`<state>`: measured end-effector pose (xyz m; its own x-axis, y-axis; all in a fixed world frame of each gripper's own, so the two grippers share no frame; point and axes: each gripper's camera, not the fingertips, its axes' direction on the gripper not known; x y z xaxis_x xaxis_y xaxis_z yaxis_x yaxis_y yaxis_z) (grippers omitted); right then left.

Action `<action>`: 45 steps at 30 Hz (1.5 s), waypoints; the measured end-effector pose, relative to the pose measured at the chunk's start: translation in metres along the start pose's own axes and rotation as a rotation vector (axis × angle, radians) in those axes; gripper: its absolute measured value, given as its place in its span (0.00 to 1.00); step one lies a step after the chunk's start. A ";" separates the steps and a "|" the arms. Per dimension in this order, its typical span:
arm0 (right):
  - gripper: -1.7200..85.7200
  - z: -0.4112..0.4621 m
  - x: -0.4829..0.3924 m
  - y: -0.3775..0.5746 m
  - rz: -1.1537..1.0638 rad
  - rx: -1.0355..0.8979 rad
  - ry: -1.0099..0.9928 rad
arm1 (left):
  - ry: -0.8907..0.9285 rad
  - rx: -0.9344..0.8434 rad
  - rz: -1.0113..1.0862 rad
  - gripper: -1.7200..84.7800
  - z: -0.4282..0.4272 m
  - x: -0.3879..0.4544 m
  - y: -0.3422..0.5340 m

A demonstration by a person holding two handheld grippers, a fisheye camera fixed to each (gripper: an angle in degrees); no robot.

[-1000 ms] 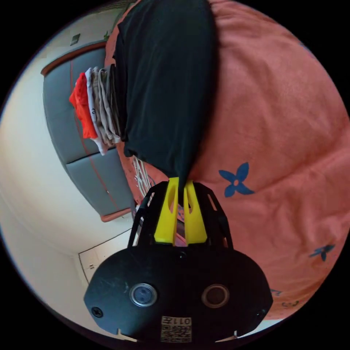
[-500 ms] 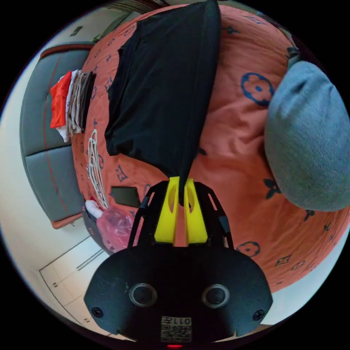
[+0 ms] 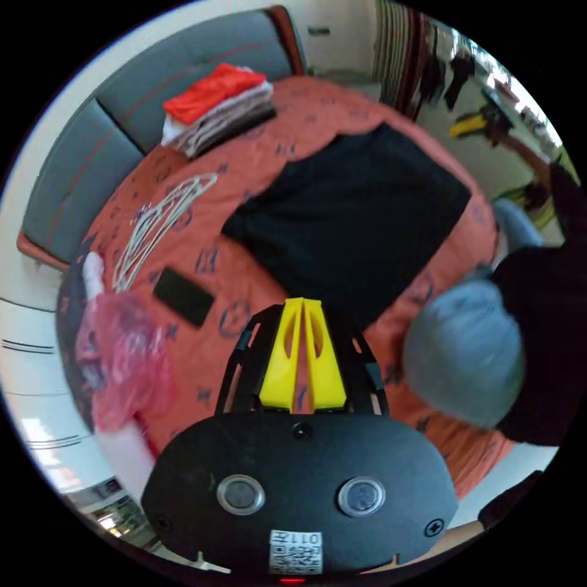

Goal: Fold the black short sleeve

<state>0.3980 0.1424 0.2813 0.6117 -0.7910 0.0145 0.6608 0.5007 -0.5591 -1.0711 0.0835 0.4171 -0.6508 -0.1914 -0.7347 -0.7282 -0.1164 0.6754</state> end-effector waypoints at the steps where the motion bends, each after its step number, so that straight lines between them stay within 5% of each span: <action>1: 0.04 0.012 0.017 -0.024 0.002 0.046 -0.122 | 0.086 0.077 -0.015 0.02 0.009 -0.013 -0.020; 5: 0.03 0.084 0.065 -0.096 0.021 0.112 -0.509 | 0.248 0.108 -0.025 0.02 0.080 -0.048 -0.083; 10: 0.03 0.160 0.097 -0.138 0.017 0.059 -0.695 | 0.423 0.052 0.027 0.02 0.159 -0.082 -0.111; 15: 0.03 0.202 0.145 -0.151 -0.027 -0.057 -0.648 | 0.415 -0.004 -0.007 0.02 0.203 -0.146 -0.110; 20: 0.02 0.196 0.224 -0.135 0.296 0.059 -0.346 | 0.355 0.228 -0.386 0.02 0.204 -0.241 -0.078; 22: 0.02 0.188 0.219 -0.127 0.249 0.101 -0.306 | 0.342 0.291 -0.384 0.02 0.201 -0.247 -0.066; 26: 0.02 0.198 0.155 -0.134 -0.133 0.060 -0.601 | 0.659 0.241 0.030 0.02 0.220 -0.198 -0.077; 28: 0.02 0.220 0.133 -0.145 -0.153 0.011 -0.616 | 0.569 0.171 0.064 0.02 0.239 -0.173 -0.087; 31: 0.02 0.257 0.133 -0.161 -0.075 -0.041 -0.558 | 0.421 0.100 -0.019 0.02 0.271 -0.167 -0.101; 36: 0.02 0.275 0.222 -0.132 0.319 0.052 -0.609 | 0.509 0.177 -0.297 0.02 0.285 -0.238 -0.068; 38: 0.02 0.285 0.256 -0.099 0.499 -0.007 -0.502 | 0.350 0.097 -0.501 0.02 0.288 -0.272 -0.031; 41: 0.02 0.265 0.257 -0.063 0.544 0.095 -0.410 | 0.303 0.164 -0.570 0.02 0.273 -0.290 0.013; 45: 0.02 0.237 0.203 -0.029 0.337 0.268 -0.485 | 0.440 0.377 -0.443 0.02 0.248 -0.273 0.047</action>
<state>0.6060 0.0510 0.4963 0.8900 -0.3579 0.2823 0.4456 0.8138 -0.3731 -0.9812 0.3719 0.6339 -0.1893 -0.5872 -0.7870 -0.9794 0.0550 0.1946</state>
